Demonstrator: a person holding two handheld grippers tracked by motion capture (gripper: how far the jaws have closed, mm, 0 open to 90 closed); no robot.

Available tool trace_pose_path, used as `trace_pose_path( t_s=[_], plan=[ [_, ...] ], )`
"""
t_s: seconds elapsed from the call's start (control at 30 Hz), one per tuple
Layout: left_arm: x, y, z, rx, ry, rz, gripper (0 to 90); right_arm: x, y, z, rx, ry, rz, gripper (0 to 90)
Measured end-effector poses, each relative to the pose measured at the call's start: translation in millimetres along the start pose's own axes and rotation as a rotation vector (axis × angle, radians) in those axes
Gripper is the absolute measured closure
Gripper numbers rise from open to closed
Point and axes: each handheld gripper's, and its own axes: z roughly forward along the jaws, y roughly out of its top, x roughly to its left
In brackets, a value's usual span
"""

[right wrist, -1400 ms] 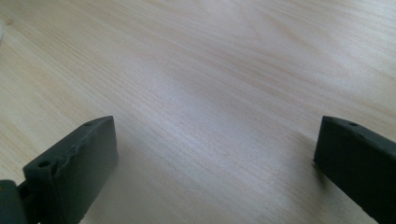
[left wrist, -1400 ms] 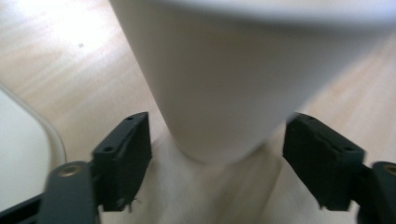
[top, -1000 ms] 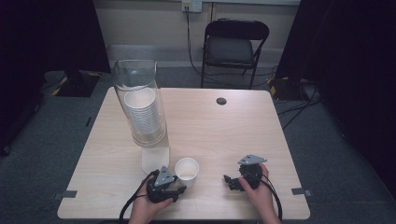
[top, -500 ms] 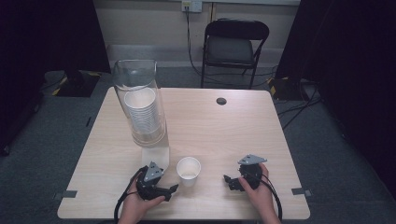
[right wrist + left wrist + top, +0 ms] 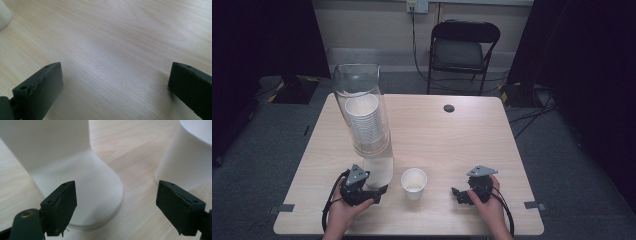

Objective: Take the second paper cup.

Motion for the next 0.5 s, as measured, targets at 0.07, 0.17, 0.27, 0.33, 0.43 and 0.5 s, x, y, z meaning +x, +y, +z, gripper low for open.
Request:
trace_pose_path(
  t_s=[0.07,0.17,0.27,0.33,0.43,0.5],
  plan=[
    [4.3,3.4,-3.1,-0.022,0.017,-0.009,16.7,0.0,0.0,0.0,0.000,0.000,0.000,0.0],
    [8.7,7.6,-6.9,-0.055,0.036,-0.037,16.5,0.0,0.0,0.0,0.000,0.000,0.000,0.0],
    [12.0,11.4,-9.1,-0.063,0.048,-0.039,16.5,0.0,0.0,0.0,0.000,0.000,0.000,0.0],
    [13.4,14.1,-10.3,-0.083,0.060,-0.052,16.5,0.0,0.0,0.0,0.000,0.000,0.000,0.0],
    [15.6,18.4,-12.7,-0.104,0.078,-0.064,16.3,0.0,0.0,0.0,0.000,0.000,0.000,0.0],
    [16.5,20.5,-13.8,-0.121,0.092,-0.072,16.3,0.0,0.0,0.0,0.000,0.000,0.000,0.0]
  ],
)
